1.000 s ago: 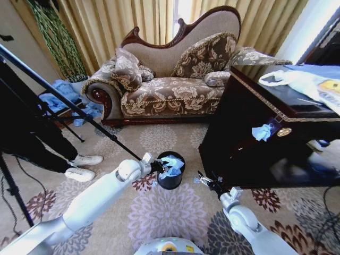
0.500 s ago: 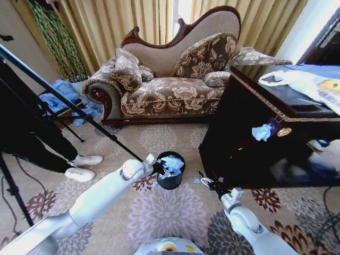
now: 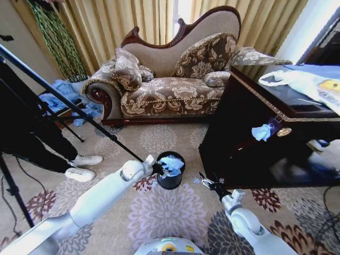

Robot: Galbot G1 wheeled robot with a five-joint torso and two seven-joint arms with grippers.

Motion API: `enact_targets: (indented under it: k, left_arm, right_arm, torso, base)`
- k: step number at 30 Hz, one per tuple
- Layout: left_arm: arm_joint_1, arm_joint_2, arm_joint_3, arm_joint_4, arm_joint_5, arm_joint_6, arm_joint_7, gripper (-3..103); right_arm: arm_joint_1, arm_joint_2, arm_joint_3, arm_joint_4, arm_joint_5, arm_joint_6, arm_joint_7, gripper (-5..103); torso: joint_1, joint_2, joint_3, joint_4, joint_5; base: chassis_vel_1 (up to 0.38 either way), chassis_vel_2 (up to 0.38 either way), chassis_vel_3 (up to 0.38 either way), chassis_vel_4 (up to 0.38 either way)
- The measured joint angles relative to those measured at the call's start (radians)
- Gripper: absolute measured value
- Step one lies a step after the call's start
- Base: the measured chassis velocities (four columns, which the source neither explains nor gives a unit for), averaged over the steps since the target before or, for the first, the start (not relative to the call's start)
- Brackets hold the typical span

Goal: Place a garbage bag over the trash bin.

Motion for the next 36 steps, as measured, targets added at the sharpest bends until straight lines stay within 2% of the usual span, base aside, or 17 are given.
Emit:
enact_targets:
  k: [5,7,14,16,18,26,30,32,36]
  left_arm:
    - [0.009,0.000,-0.012,-0.001,-0.001,0.002,0.003,34]
    - [0.011,0.000,-0.014,-0.001,-0.001,0.002,0.004,34]
    - [0.022,-0.006,-0.030,0.010,-0.004,0.002,0.004,11]
    - [0.023,-0.008,-0.031,0.011,-0.004,0.001,0.004,11]
    - [0.025,-0.012,-0.035,0.014,-0.005,0.000,0.001,3]
    - [0.068,-0.007,-0.107,-0.010,-0.037,-0.008,-0.061,0]
    - [0.132,0.014,-0.178,-0.052,-0.051,-0.013,-0.097,0]
    - [0.193,0.026,-0.227,-0.089,-0.065,-0.018,-0.147,0]
    - [0.280,0.029,-0.293,-0.116,-0.071,-0.033,-0.193,0]
  right_arm:
    - [0.004,-0.002,0.000,-0.012,0.001,-0.001,-0.006,100]
    - [0.005,-0.002,0.000,-0.013,0.001,-0.001,-0.007,100]
    - [0.014,-0.001,-0.004,-0.028,0.003,-0.001,-0.014,100]
    - [0.015,-0.001,-0.005,-0.028,0.004,-0.001,-0.014,100]
    - [0.019,-0.001,-0.006,-0.033,0.004,-0.001,-0.015,100]
    - [0.017,-0.012,0.004,-0.036,0.007,-0.001,-0.020,100]
    - [0.012,-0.016,0.011,-0.042,0.007,0.001,-0.030,100]
    - [0.010,-0.016,0.011,-0.044,0.005,0.002,-0.037,100]
    - [0.010,-0.013,0.010,-0.045,0.000,0.002,-0.040,100]
  torso:
    - [0.000,0.000,0.000,-0.0001,0.0000]
    - [0.000,0.000,0.000,0.0000,0.0000]
    - [0.000,0.000,0.000,0.0000,0.0000]
    - [0.000,0.000,0.000,0.0000,0.0000]
    - [0.000,0.000,0.000,0.0000,0.0000]
    - [0.000,0.000,0.000,-0.0001,-0.0001]
    - [0.000,0.000,0.000,0.0000,0.0000]
    - [0.000,0.000,0.000,-0.0001,0.0000]
    - [0.000,0.000,0.000,0.0001,-0.0001]
  base:
    - [0.000,0.000,0.000,0.000]
    - [0.000,0.000,0.000,0.000]
    - [0.000,0.000,0.000,0.000]
    - [0.000,0.000,0.000,0.000]
    - [0.000,0.000,0.000,0.000]
    - [0.000,0.000,0.000,0.000]
    - [0.000,0.000,0.000,0.000]
    - [0.000,0.000,0.000,0.000]
    - [0.000,0.000,0.000,0.000]
